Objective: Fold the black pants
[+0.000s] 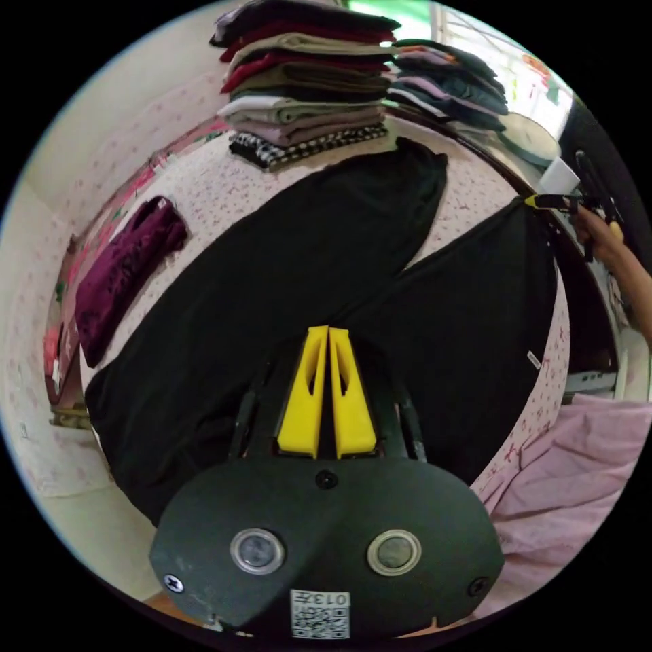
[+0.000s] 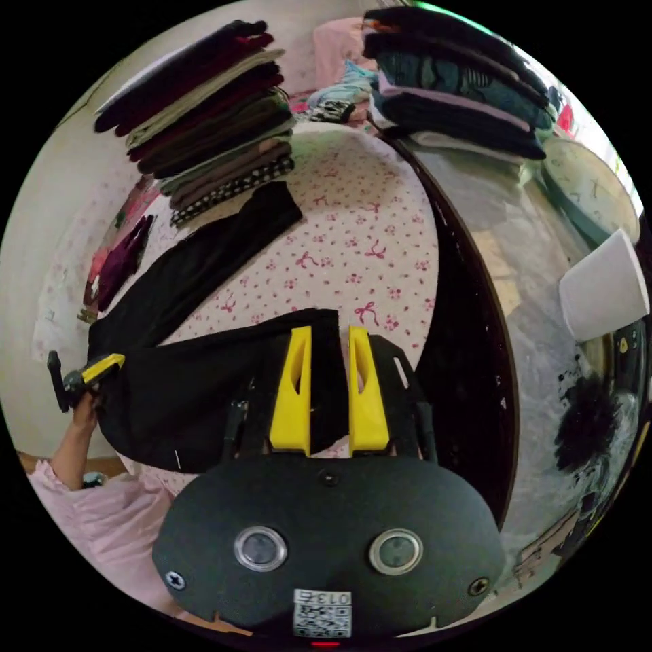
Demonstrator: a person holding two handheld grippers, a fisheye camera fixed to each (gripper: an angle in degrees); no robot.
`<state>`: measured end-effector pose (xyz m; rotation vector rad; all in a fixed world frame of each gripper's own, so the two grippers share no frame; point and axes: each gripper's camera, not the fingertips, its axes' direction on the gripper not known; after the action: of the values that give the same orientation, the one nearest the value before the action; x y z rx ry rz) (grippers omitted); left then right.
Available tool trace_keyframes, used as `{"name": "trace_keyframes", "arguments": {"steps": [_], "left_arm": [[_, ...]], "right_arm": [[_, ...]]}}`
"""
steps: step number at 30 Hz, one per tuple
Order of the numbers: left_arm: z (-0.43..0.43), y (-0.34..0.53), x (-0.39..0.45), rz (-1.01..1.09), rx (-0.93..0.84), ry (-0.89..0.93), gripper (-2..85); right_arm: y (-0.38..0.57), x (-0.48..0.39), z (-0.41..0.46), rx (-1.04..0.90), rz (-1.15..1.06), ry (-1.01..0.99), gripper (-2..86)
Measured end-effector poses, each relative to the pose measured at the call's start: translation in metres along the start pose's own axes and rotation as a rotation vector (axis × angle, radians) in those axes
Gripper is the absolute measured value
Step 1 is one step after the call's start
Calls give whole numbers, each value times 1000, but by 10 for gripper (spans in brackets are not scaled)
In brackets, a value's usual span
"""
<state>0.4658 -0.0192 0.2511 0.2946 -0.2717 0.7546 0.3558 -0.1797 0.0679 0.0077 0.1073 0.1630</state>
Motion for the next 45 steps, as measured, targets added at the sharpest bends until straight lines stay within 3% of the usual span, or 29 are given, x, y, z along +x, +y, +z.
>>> {"name": "trace_keyframes", "arguments": {"steps": [6,13,23,28,32,35,40,45], "left_arm": [[-25,34,-14,-92,67,-7,-2],[-39,104,24,12,2,4,-2],[-29,179,31,-38,-106,0,-2],[-49,240,-11,-230,-89,14,0],[-80,304,-62,-432,-55,-105,9],[-99,376,-123,-704,-37,-145,31],[-111,517,-225,-1167,187,107,89],[-83,616,-285,-1356,333,382,126]], "right_arm": [[34,10,-26,112,26,-2,93],[84,-19,3,36,-9,-32,103],[101,-79,20,7,-34,66,55],[102,-96,48,-77,-28,31,89],[106,-140,28,117,-14,89,93],[100,-194,25,215,-83,57,83],[71,-333,60,214,-351,-110,49],[41,-512,117,100,-640,-345,27]]}}
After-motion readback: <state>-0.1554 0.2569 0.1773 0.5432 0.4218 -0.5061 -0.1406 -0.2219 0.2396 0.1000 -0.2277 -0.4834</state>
